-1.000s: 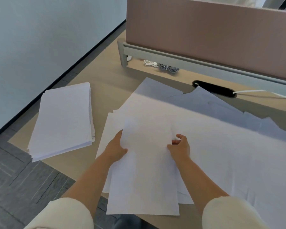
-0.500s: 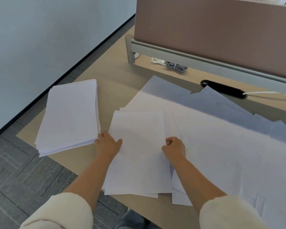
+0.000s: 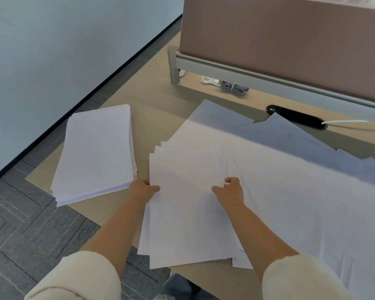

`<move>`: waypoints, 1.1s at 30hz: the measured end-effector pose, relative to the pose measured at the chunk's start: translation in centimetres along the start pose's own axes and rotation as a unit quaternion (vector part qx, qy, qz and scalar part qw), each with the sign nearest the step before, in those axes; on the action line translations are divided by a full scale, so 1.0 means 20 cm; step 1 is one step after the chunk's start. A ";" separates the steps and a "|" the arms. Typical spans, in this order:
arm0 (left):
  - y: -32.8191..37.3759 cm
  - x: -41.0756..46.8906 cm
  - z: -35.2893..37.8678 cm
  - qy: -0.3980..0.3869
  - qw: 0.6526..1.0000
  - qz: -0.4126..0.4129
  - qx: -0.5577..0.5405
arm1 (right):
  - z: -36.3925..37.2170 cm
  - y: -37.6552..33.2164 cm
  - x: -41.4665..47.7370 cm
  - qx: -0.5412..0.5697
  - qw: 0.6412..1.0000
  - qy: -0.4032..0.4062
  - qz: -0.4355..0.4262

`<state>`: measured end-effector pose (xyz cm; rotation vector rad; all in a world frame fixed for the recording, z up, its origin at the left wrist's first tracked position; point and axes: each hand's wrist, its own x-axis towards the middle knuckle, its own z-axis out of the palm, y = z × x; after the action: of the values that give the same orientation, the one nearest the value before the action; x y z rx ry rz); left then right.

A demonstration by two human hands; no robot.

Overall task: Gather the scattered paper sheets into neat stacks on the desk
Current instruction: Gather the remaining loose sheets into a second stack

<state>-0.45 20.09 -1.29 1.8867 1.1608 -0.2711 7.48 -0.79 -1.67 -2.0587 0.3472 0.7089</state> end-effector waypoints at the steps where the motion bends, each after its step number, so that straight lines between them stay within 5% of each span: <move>1: 0.00 0.00 0.00 -0.008 1.000 0.007 -0.005 | 0.00 -0.01 -0.02 -0.009 1.000 0.002 -0.004; 8: 0.00 -0.07 0.02 -0.074 0.989 0.106 -0.078 | -0.02 0.02 0.02 0.029 0.997 0.049 -0.052; 13: 0.06 -0.08 0.06 -0.026 0.984 0.140 -0.103 | -0.13 0.01 0.03 0.110 0.992 0.038 -0.046; 17: 0.13 -0.05 0.11 0.005 0.977 0.101 -0.187 | -0.24 0.10 0.05 0.084 0.996 -0.006 0.002; 21: 0.20 -0.02 0.25 -0.024 0.959 0.036 -0.280 | -0.35 0.18 0.07 0.091 0.994 0.053 -0.013; 25: 0.32 -0.05 0.42 -0.063 0.966 0.047 -0.246 | -0.49 0.23 0.10 0.055 0.990 0.131 -0.024; 29: 0.47 -0.14 0.61 -0.180 0.961 0.070 -0.198 | -0.67 0.28 0.15 0.003 0.980 0.198 -0.019; 33: 0.57 -0.17 0.75 -0.196 0.969 0.068 -0.133 | -0.79 0.32 0.22 -0.043 0.967 0.249 0.021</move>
<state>10.64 4.39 -1.77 1.5785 0.7554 -0.3728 13.47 -17.39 -1.89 -2.3036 0.6525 0.2214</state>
